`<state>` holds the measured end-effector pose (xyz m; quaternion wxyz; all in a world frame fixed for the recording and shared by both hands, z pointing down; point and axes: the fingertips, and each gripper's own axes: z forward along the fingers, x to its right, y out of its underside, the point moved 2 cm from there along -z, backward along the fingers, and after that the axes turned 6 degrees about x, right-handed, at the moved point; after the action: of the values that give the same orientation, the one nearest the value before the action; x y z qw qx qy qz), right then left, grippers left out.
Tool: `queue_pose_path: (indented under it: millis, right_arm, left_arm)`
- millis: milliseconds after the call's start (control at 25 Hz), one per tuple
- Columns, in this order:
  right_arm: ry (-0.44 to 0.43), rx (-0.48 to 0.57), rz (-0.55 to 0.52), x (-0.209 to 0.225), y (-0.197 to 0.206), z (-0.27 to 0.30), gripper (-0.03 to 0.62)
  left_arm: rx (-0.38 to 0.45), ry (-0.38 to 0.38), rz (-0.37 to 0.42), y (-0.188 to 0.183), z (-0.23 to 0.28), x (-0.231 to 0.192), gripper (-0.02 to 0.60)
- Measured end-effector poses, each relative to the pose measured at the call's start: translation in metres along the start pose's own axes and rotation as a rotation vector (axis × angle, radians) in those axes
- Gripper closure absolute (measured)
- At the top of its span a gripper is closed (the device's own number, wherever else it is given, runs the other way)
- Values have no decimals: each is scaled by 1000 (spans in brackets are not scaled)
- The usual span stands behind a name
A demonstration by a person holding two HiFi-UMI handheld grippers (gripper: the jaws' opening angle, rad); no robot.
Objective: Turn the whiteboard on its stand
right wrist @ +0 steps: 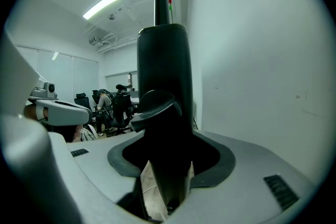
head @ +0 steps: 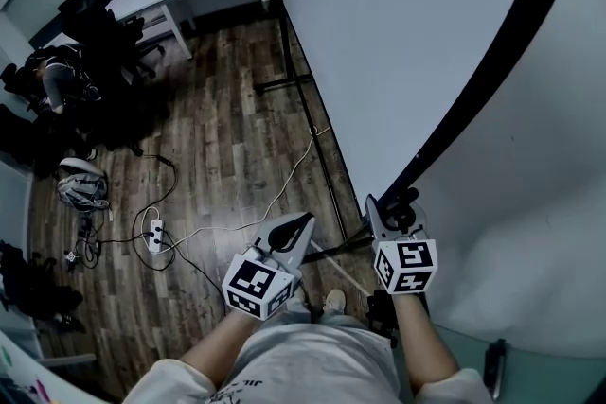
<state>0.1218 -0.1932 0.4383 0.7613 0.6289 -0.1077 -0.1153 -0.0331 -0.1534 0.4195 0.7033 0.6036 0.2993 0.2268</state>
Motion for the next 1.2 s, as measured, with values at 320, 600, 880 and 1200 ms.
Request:
queue_pose_path:
  millis: [320, 600, 880, 1200]
  right_arm:
    - [4, 6, 16, -3, 7, -23, 367]
    - [6, -16, 62, -11, 19, -51, 367]
    - [-30, -49, 81, -27, 33, -66, 372]
    - [-19, -55, 56, -39, 31, -67, 579]
  left_arm:
    - [-1, -1, -4, 6, -4, 6, 571]
    - [-8, 3, -12, 8, -6, 11, 571]
    - [-23, -2, -23, 16, -12, 17, 571]
    - [-43, -48, -43, 29, -20, 18, 571]
